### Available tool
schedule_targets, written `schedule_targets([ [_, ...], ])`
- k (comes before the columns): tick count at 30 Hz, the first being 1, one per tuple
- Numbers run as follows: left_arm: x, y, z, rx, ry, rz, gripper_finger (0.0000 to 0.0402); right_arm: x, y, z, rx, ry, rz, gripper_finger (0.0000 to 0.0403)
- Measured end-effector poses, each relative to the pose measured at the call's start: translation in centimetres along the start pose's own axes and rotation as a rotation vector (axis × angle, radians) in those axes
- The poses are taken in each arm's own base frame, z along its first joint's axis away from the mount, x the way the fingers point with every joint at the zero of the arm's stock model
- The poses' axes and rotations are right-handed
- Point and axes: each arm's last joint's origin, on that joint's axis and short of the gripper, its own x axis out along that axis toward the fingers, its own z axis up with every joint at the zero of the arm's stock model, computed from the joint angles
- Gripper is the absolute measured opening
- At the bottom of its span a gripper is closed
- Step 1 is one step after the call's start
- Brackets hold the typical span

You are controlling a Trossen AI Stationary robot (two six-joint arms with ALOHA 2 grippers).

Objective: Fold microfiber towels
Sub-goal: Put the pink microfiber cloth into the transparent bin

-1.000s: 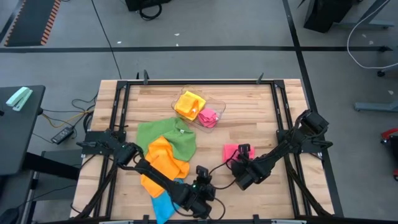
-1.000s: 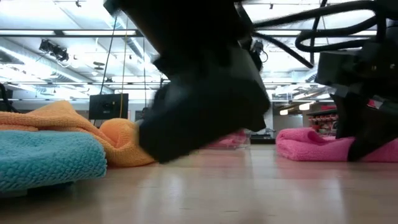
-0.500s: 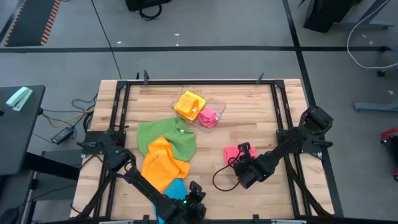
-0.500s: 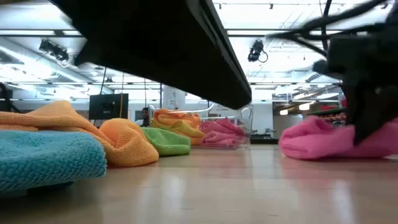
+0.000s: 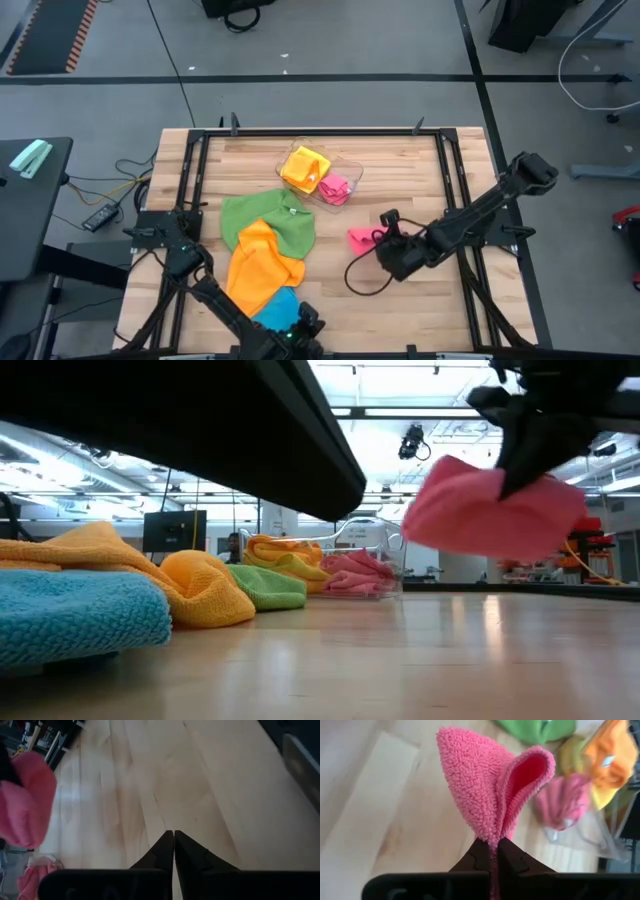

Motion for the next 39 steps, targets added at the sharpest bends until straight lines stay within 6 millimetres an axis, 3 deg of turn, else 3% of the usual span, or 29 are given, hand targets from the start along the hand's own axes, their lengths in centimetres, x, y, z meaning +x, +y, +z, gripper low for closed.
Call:
schedule_targets([
  [4,0.1,0.1,0.0,0.000,0.002,0.002,0.0014,-0.6,-1.7,0.6,-0.010,-0.038,-0.017,0.0012],
  [10,0.0,0.0,0.0,0.001,0.001,0.001,0.0020,-1.8,-4.2,3.3,-0.161,-0.095,-0.051,0.0013],
  [18,0.1,0.1,0.0,0.005,0.004,0.002,0.0017,-2.7,-10.1,5.4,-0.330,-0.113,-0.151,0.0014],
  [24,0.1,0.1,-0.3,0.033,0.027,0.005,0.0012,-0.8,-14.2,4.4,-0.444,-0.093,-0.138,0.0014],
  [31,0.2,0.3,-0.5,0.048,0.042,0.008,0.0023,1.1,-16.6,3.0,-0.664,-0.033,-0.094,0.0012],
  [39,1.3,1.2,-0.5,0.019,0.062,0.023,0.0011,6.6,-18.7,2.6,-0.754,0.014,-0.070,0.0011],
])
